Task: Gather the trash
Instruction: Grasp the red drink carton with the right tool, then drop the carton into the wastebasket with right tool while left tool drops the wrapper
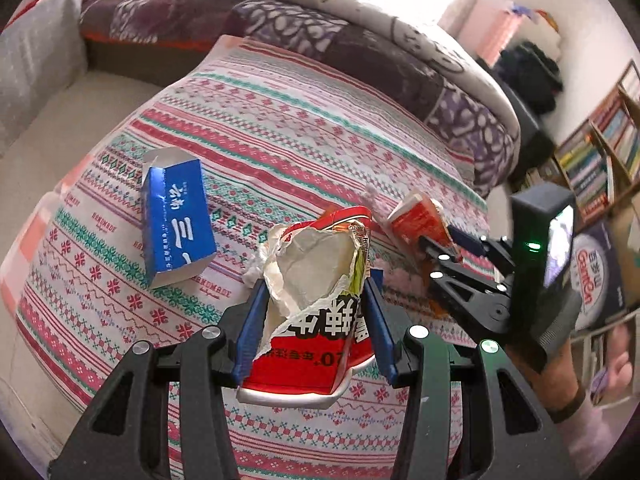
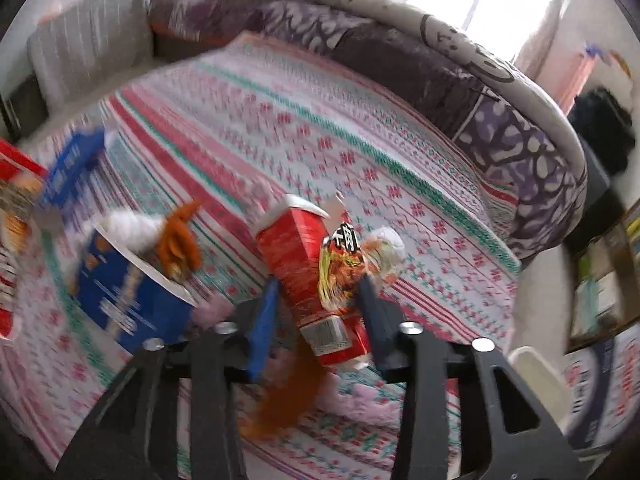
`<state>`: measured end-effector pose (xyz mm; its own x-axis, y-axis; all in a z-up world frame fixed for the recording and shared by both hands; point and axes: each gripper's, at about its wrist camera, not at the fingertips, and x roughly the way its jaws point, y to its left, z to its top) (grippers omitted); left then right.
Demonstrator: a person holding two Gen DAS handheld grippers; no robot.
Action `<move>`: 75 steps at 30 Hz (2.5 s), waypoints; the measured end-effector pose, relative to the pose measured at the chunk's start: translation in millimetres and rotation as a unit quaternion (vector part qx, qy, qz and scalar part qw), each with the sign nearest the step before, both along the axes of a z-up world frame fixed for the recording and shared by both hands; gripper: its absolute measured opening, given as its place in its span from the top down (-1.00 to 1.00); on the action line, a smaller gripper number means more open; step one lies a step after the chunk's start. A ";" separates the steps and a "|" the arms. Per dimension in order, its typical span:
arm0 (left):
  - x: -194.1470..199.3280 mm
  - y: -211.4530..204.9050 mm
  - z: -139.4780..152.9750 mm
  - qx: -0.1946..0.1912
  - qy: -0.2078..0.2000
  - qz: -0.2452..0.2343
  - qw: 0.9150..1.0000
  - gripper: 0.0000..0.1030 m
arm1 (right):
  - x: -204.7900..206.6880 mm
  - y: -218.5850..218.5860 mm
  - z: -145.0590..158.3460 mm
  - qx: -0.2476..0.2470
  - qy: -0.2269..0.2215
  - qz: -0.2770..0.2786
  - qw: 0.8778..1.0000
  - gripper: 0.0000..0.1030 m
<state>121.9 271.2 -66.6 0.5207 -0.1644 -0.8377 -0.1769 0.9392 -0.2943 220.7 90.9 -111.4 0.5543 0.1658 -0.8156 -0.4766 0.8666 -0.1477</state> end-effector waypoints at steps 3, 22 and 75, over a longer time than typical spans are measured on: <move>-0.1 2.8 2.3 0.001 -0.009 0.016 1.000 0.08 | -2.8 -4.4 14.0 0.051 0.001 -0.012 0.999 0.43; 0.4 -42.7 52.8 0.126 -0.129 0.105 0.978 0.08 | -38.3 -54.0 91.7 0.205 -0.082 -0.107 0.969 0.39; 30.5 -273.3 53.6 0.165 -0.196 -0.068 0.964 0.07 | -65.2 -284.2 101.9 0.169 -0.142 -0.343 0.913 0.28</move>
